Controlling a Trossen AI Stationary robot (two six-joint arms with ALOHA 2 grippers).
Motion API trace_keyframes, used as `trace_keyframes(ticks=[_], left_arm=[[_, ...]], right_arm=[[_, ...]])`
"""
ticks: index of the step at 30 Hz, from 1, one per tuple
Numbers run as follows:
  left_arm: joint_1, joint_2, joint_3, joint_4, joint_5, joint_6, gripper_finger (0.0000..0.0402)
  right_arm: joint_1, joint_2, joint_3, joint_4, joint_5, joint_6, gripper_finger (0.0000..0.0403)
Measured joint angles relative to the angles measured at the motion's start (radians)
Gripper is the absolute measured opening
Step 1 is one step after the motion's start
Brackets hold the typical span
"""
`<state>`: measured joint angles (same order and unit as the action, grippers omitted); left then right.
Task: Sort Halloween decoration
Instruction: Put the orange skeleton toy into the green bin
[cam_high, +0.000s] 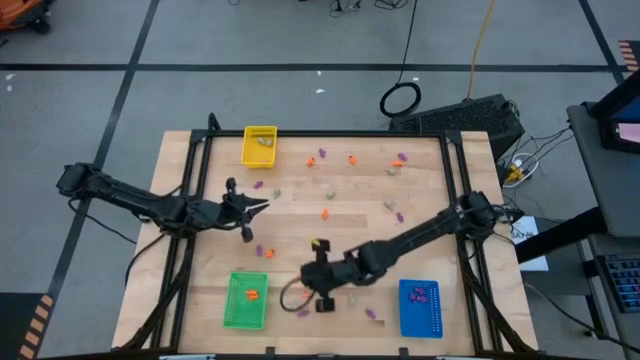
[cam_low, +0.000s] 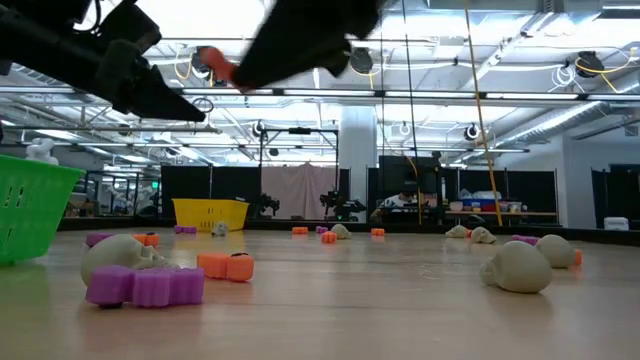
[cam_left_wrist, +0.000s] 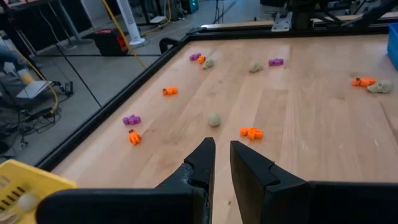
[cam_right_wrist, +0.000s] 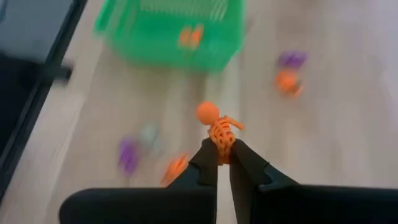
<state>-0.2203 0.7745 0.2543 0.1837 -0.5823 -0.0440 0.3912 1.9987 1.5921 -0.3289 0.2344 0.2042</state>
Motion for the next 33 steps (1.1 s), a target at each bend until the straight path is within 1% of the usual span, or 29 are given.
trace_keyframes(ticks=[5, 8, 10, 12, 16, 23, 27, 33], left_arm=[[-0.004, -0.072, 0.000, -0.067, -0.003, -0.002, 0.0049], [-0.004, -0.097, 0.000, -0.072, -0.003, 0.001, 0.0049], [-0.004, -0.107, 0.000, -0.069, -0.003, 0.006, 0.0049], [-0.004, -0.113, 0.000, -0.074, -0.003, 0.006, 0.0049], [-0.004, -0.113, 0.000, -0.073, -0.003, 0.006, 0.0049], [-0.004, -0.113, 0.000, -0.072, -0.019, 0.005, 0.0049], [-0.004, -0.112, 0.000, -0.072, -0.023, 0.005, 0.0049], [-0.004, -0.112, 0.000, -0.069, -0.024, -0.001, 0.0049]], right_arm=[[-0.047, 0.015, 0.000, 0.159, 0.004, -0.084, 0.0001], [-0.061, 0.049, 0.001, 0.276, 0.000, -0.115, 0.0001], [-0.066, 0.073, 0.022, 0.306, 0.000, -0.124, 0.0001], [-0.070, 0.110, 0.067, 0.309, 0.001, -0.136, 0.0000], [-0.071, 0.199, 0.203, 0.309, -0.001, -0.155, 0.0000], [-0.082, 0.345, 0.415, 0.229, -0.020, -0.136, 0.0000], [-0.083, 0.405, 0.466, 0.220, -0.030, -0.105, 0.0000], [-0.082, 0.431, 0.467, 0.194, -0.033, -0.043, 0.0000]])
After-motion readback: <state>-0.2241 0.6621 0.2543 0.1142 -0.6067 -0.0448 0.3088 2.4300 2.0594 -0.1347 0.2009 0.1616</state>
